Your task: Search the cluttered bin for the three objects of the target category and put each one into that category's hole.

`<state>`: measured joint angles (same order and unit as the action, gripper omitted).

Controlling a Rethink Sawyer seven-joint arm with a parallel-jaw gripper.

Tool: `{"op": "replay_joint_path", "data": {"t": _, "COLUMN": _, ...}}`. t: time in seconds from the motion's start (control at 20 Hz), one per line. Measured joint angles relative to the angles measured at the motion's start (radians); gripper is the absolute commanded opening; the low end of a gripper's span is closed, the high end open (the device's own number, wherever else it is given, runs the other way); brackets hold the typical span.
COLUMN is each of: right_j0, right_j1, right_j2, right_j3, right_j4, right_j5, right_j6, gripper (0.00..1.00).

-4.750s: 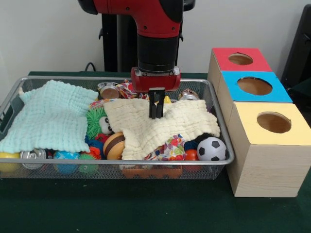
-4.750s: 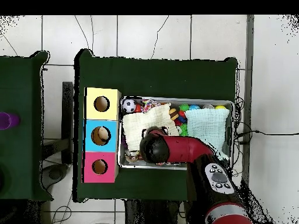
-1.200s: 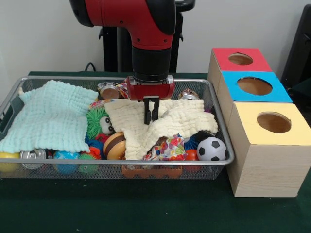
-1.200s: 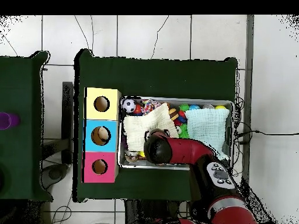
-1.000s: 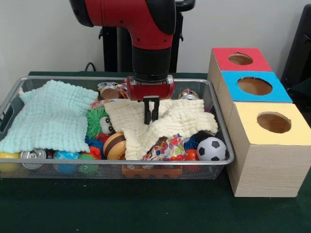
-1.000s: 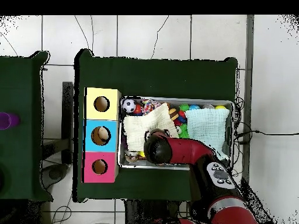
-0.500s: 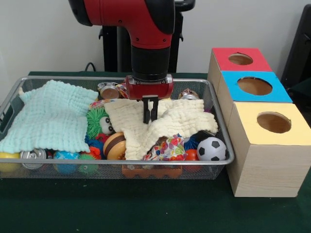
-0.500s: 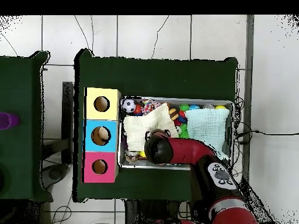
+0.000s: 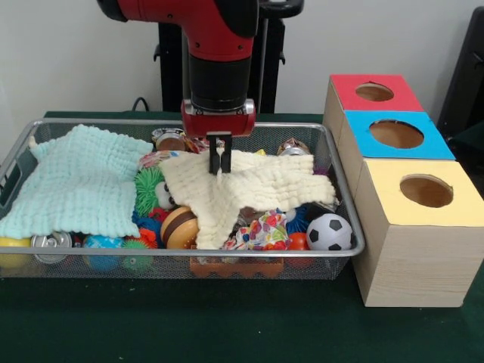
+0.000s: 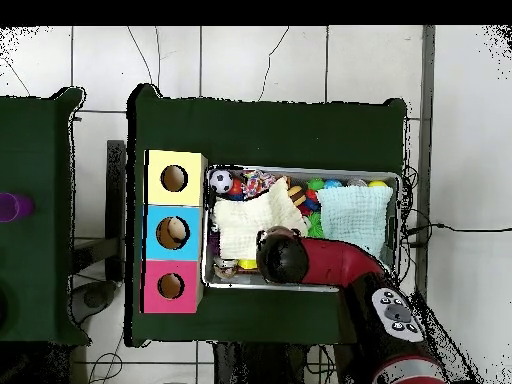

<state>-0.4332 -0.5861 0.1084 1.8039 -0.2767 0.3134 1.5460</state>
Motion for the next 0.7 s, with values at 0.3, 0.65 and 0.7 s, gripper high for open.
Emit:
{"op": "replay_joint_path", "data": {"t": 0.3, "right_j0": -0.02, "right_j1": -0.042, "right_j2": 0.011, "right_j3": 0.012, "right_j4": 0.008, "right_j5": 0.092, "right_j6": 0.0, "gripper": 0.0}}
{"op": "replay_joint_path", "data": {"t": 0.65, "right_j0": -0.054, "right_j1": -0.081, "right_j2": 0.037, "right_j3": 0.022, "right_j4": 0.008, "right_j5": 0.168, "right_j6": 0.0, "gripper": 0.0}}
{"op": "replay_joint_path", "data": {"t": 0.7, "right_j0": -0.06, "right_j1": -0.084, "right_j2": 0.042, "right_j3": 0.022, "right_j4": 0.008, "right_j5": 0.173, "right_j6": 0.0, "gripper": 0.0}}
